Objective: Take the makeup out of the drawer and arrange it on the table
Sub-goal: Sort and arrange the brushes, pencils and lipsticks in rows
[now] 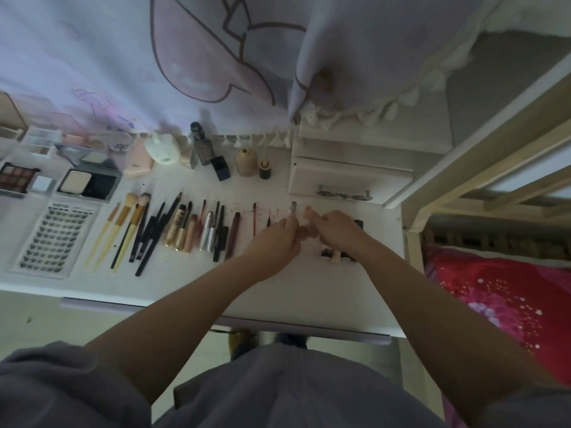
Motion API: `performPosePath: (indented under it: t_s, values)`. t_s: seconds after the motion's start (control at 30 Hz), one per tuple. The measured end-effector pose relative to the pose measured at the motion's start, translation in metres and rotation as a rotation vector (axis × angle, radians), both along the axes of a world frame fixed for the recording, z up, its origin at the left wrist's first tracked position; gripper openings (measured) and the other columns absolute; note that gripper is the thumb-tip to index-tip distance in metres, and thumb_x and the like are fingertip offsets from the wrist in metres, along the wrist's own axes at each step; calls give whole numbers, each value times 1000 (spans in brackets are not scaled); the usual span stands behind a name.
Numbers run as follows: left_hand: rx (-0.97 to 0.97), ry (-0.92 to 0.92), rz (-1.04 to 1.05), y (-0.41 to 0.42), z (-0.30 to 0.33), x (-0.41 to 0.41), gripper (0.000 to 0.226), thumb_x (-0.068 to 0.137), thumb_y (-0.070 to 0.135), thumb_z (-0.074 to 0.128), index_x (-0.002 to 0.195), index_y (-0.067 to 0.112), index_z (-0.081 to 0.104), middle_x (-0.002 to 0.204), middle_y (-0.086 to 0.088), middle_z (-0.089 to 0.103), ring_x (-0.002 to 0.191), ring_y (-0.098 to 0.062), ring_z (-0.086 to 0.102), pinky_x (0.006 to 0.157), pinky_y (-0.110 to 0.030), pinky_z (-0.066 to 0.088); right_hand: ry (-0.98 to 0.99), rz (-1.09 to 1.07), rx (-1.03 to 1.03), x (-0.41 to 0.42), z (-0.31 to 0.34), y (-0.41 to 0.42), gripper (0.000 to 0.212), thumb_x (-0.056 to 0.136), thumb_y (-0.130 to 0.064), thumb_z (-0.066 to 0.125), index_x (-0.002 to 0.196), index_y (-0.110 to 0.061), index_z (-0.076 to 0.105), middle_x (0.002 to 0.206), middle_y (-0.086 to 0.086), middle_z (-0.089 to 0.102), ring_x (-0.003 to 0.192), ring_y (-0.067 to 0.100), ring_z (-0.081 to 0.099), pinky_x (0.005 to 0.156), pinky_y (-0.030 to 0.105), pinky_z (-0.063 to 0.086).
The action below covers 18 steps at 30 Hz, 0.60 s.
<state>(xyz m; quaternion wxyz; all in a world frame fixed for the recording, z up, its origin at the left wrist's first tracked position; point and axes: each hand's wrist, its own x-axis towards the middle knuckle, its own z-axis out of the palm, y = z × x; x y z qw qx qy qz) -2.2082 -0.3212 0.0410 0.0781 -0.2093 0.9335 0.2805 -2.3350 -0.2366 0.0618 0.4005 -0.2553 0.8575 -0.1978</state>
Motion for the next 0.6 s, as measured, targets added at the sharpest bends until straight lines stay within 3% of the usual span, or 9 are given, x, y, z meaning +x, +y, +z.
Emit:
performPosePath:
  t_s: [0.1, 0.2, 0.3, 0.4, 0.47, 0.53, 0.6]
  values:
    - [65, 27, -86, -10, 16, 11, 31, 99, 32, 36, 120, 9, 43, 110, -10, 56, 92, -27, 58, 75, -37, 47, -226, -65, -105, 9, 19, 2, 55, 95, -54, 38, 86, -8, 66, 51, -5, 45, 37, 5, 36, 40, 18, 29]
    - [132, 44, -134, -18, 26, 16, 27, 99, 36, 34, 112, 16, 45, 93, 2, 56, 79, -15, 52, 66, -26, 37, -209, -98, -225, 21, 30, 6, 48, 96, -49, 41, 81, -8, 63, 51, -4, 43, 41, 8, 34, 43, 19, 29]
    - [203, 92, -153, -24, 36, 19, 19, 99, 35, 35, 104, 20, 45, 77, 15, 43, 68, -5, 43, 56, -11, 30, -165, -124, -352, 31, 37, 12, 43, 97, -44, 41, 75, -12, 60, 51, -4, 43, 43, 9, 35, 43, 20, 30]
    - [278, 143, -118, -29, 47, 23, 24, 99, 38, 33, 105, 22, 49, 82, 10, 51, 75, -9, 49, 61, -14, 32, -110, -105, -499, 39, 45, 14, 36, 98, -39, 43, 69, -19, 54, 52, -9, 42, 42, 5, 36, 43, 20, 33]
    - [264, 169, -119, -35, 52, 26, 25, 99, 37, 35, 106, 21, 51, 87, 6, 56, 79, -12, 53, 64, -22, 37, -169, -72, -539, 42, 52, 13, 28, 98, -35, 44, 79, -20, 56, 55, -15, 46, 48, 3, 41, 45, 19, 39]
    - [238, 172, -148, -42, 56, 33, 21, 98, 35, 38, 106, 20, 50, 82, 10, 53, 74, -9, 52, 62, -21, 37, -243, -25, -500, 43, 58, 13, 21, 98, -36, 44, 95, -21, 58, 64, -16, 56, 58, 4, 51, 52, 19, 47]
    - [200, 172, -185, -50, 60, 39, 18, 98, 34, 39, 104, 19, 48, 78, 12, 49, 69, -5, 48, 59, -19, 36, -281, -20, -412, 44, 65, 12, 30, 97, -44, 42, 105, -22, 60, 74, -8, 61, 61, 6, 56, 52, 20, 47]
